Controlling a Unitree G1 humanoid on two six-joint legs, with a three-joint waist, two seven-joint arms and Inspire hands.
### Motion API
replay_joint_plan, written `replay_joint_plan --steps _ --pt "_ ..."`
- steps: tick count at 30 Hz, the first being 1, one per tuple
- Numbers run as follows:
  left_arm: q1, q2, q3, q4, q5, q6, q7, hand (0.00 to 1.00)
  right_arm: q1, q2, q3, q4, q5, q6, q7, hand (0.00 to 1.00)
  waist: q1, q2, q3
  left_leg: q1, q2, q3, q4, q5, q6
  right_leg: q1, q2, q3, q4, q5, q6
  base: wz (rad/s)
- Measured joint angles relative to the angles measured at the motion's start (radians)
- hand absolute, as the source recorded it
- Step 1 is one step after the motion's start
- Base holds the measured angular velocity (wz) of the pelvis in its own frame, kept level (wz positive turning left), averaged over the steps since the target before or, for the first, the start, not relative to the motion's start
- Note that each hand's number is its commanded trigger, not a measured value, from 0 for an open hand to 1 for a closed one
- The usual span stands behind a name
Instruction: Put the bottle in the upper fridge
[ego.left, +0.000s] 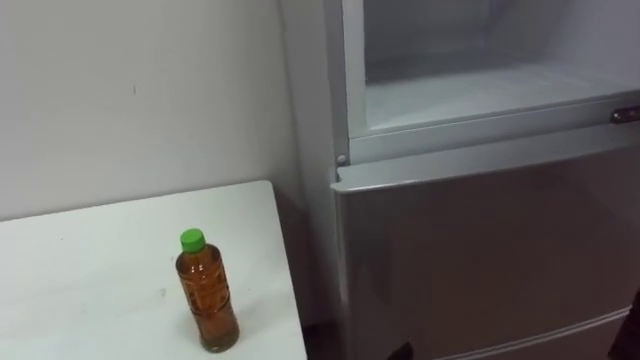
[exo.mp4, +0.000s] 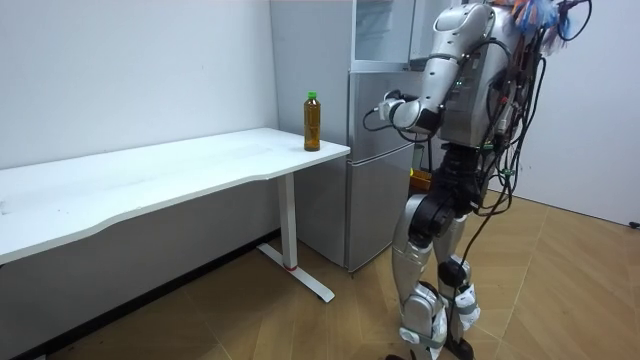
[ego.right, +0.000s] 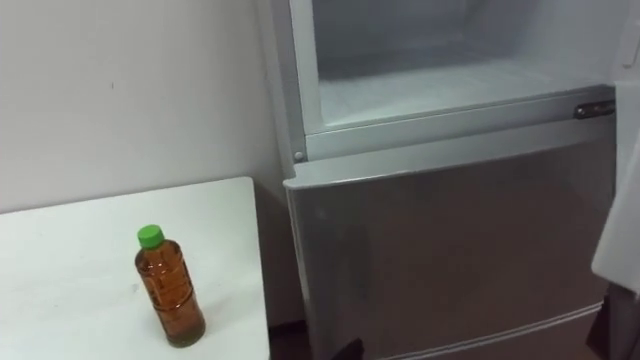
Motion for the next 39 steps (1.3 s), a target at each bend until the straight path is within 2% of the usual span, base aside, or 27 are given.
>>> replay_joint_plan --steps 2,4,7,10,13,15,18,22,24,27,32,37,39 --pt "0.027 0.001 0.007 0.063 0.026 -0.002 0.012 0.00 0.000 0.004 0.002 -0.006 -0.017 0.010 0.010 0.00 0.022 -0.003 -0.0006 0.000 -0.001 0.000 0.000 0.000 0.000 0.000 -0.001 -0.001 -0.001 0.000 0.000 0.00" --pt "0.042 0.004 0.017 0.176 0.075 -0.002 0.027 0.00 0.002 0.005 0.003 -0.009 -0.024 0.020 0.026 0.00 0.052 -0.010 -0.0027 0.000 -0.001 0.000 0.000 0.000 0.000 0.000 -0.001 -0.001 -0.001 0.000 0.000 0.00" --pt "0.081 0.008 0.069 0.277 0.115 -0.013 0.060 0.00 0.014 0.003 0.015 -0.033 -0.028 0.021 0.037 0.00 0.076 -0.024 -0.0052 0.000 -0.001 -0.002 0.000 0.000 0.000 0.001 -0.001 -0.002 -0.001 -0.001 0.000 0.00" --pt "0.109 0.016 0.089 0.360 0.162 -0.020 0.107 0.00 0.014 0.001 0.034 -0.035 -0.026 0.019 0.043 0.00 0.079 -0.029 -0.0065 -0.005 -0.004 -0.015 0.000 0.000 0.000 0.001 -0.003 -0.016 -0.001 -0.002 0.001 0.12" --pt "0.127 0.018 0.100 0.454 0.204 -0.046 0.134 0.00 0.017 0.001 0.041 -0.038 -0.032 0.020 0.045 0.00 0.086 -0.026 -0.0070 -0.008 -0.005 -0.021 -0.002 0.000 0.000 0.000 -0.005 -0.021 0.000 -0.002 0.002 0.07" --pt "0.142 0.010 0.113 0.510 0.204 -0.056 0.149 0.00 0.018 0.001 0.041 -0.039 -0.034 0.020 0.049 0.00 0.087 -0.022 -0.0093 -0.007 -0.005 -0.020 -0.004 0.000 0.000 0.000 -0.004 -0.021 0.000 -0.002 0.002 0.00" --pt "0.154 0.003 0.140 0.598 0.200 -0.091 0.168 0.00 0.023 -0.006 0.040 -0.037 -0.027 0.016 0.051 0.00 0.099 -0.017 -0.0096 -0.007 -0.005 -0.020 -0.005 0.000 0.000 0.003 -0.003 -0.021 -0.001 -0.002 0.001 0.00" --pt "0.160 -0.005 0.236 0.731 0.142 -0.141 0.193 0.00 0.041 -0.009 0.038 -0.036 -0.019 -0.005 0.050 0.00 0.113 -0.017 -0.0090 -0.007 -0.005 -0.021 -0.006 0.000 0.000 0.005 -0.004 -0.028 -0.002 -0.002 0.001 0.01" --pt "0.158 -0.013 0.277 0.783 0.125 -0.146 0.211 0.00 0.044 -0.008 0.038 -0.032 -0.013 -0.007 0.050 0.00 0.122 -0.016 -0.0087 -0.006 -0.006 -0.021 -0.007 0.000 0.000 0.005 -0.005 -0.028 -0.003 -0.002 0.002 0.00" --pt "0.151 -0.025 0.333 0.878 0.085 -0.176 0.221 0.00 0.047 -0.008 0.032 -0.015 -0.006 -0.014 0.049 0.00 0.134 -0.012 -0.0052 0.006 -0.008 -0.024 -0.012 -0.001 0.000 0.018 -0.006 -0.029 -0.005 -0.003 0.003 0.03" --pt "0.156 -0.044 0.361 0.916 0.049 -0.186 0.238 0.00 0.049 -0.007 0.028 0.000 0.017 -0.015 0.039 0.00 0.144 -0.009 -0.0047 0.008 -0.010 -0.028 -0.014 0.000 0.000 0.019 -0.008 -0.035 -0.004 -0.005 0.003 0.02" --pt "0.156 -0.067 0.418 0.944 0.049 -0.184 0.239 0.00 0.059 -0.004 0.007 0.007 0.024 -0.014 0.040 0.00 0.149 -0.010 -0.0146 0.010 -0.011 -0.032 -0.014 0.000 0.000 0.025 -0.010 -0.043 -0.002 -0.005 0.004 0.02" --pt "0.141 -0.070 0.424 0.972 0.047 -0.184 0.239 0.00 0.065 -0.004 0.003 0.012 0.028 -0.013 0.040 0.00 0.157 -0.011 -0.0150 0.011 -0.011 -0.033 -0.014 0.000 0.000 0.027 -0.010 -0.044 -0.003 -0.005 0.004 0.04"
